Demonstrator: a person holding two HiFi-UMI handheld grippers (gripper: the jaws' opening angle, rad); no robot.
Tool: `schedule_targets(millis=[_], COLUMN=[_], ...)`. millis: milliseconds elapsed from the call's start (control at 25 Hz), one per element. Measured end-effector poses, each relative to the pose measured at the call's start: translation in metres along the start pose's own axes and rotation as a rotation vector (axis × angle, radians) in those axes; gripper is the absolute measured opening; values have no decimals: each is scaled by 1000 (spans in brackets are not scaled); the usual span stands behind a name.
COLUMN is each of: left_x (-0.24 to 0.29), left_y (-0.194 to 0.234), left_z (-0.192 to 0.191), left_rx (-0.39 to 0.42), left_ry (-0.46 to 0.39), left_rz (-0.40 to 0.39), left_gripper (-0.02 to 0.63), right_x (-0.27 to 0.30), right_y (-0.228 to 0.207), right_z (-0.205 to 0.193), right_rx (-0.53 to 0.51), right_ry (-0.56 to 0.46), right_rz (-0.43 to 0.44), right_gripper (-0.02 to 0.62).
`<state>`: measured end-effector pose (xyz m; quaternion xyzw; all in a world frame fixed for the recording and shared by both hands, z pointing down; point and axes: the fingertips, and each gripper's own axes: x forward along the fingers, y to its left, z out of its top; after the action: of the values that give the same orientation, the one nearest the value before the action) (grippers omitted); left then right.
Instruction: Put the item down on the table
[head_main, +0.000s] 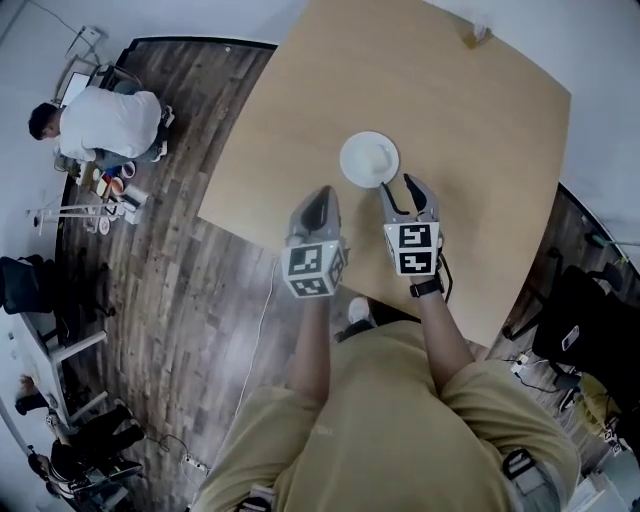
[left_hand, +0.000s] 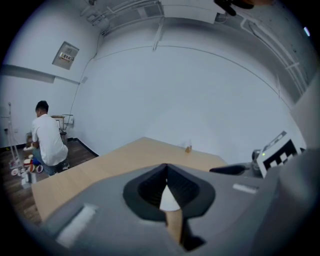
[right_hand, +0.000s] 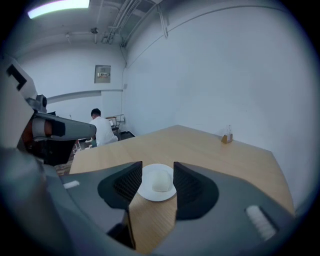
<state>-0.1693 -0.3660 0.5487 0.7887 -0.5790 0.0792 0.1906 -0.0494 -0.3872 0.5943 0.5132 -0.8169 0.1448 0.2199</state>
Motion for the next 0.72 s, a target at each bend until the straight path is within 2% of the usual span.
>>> schedule_targets(millis=[400, 720], left_x=[-67, -117], left_y=[-57, -98], left_z=[34, 58], left_rx=[69, 149], left_ry=[-104, -181], left_rz=[-85, -135], left_gripper=[2, 2], right_x=[-122, -205], right_y=[-4, -12], right_z=[47, 62], right_rx=[71, 63], right_ry=[-242, -375], right_rz=[-47, -118], right_gripper=[86, 6])
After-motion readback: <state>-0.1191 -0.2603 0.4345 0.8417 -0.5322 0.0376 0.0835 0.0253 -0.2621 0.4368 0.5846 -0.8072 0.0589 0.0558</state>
